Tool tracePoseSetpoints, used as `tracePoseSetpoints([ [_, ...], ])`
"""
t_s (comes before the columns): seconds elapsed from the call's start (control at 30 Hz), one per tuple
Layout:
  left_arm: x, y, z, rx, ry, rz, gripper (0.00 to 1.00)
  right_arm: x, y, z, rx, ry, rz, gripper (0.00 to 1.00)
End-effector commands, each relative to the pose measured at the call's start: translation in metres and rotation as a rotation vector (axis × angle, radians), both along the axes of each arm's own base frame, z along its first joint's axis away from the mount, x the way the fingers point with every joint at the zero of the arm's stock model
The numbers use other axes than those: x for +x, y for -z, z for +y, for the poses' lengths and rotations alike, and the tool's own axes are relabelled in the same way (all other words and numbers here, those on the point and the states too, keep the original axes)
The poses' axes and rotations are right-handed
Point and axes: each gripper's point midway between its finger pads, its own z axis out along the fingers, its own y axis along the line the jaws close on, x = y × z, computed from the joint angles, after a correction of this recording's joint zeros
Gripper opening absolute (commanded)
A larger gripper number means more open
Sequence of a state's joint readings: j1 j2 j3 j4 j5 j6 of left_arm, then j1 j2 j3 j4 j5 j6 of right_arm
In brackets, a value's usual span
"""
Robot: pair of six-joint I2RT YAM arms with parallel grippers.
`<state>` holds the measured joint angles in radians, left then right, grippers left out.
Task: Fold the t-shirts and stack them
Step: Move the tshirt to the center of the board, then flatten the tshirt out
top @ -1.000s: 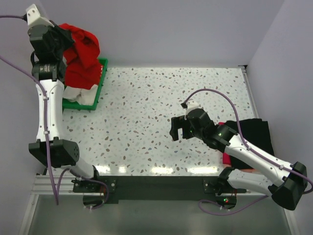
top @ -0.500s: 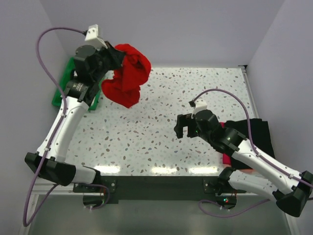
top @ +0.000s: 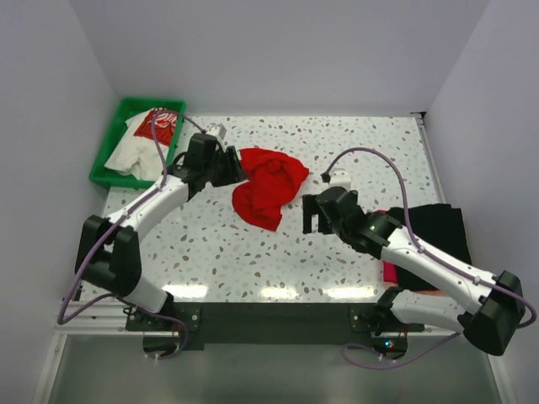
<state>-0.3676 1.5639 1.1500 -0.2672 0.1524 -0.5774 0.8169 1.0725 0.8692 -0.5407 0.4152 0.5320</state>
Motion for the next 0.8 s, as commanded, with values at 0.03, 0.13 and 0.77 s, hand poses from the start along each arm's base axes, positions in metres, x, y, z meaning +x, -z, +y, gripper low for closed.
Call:
tracePoseSetpoints([
  [0.03, -0.035, -0.013, 0.018, -0.078, -0.095, -0.060, 0.52, 0.031, -0.014, 0.009, 0.037, 0.103, -0.058, 0.99],
  [0.13, -0.060, 0.026, 0.026, -0.058, -0.100, 0.012, 0.50, 0.056, -0.007, 0.033, 0.093, 0.092, -0.050, 0.98],
  [0.77, -0.044, 0.126, 0.022, -0.037, -0.181, 0.162, 0.58, 0.175, 0.068, 0.076, 0.315, 0.219, 0.058, 0.84],
])
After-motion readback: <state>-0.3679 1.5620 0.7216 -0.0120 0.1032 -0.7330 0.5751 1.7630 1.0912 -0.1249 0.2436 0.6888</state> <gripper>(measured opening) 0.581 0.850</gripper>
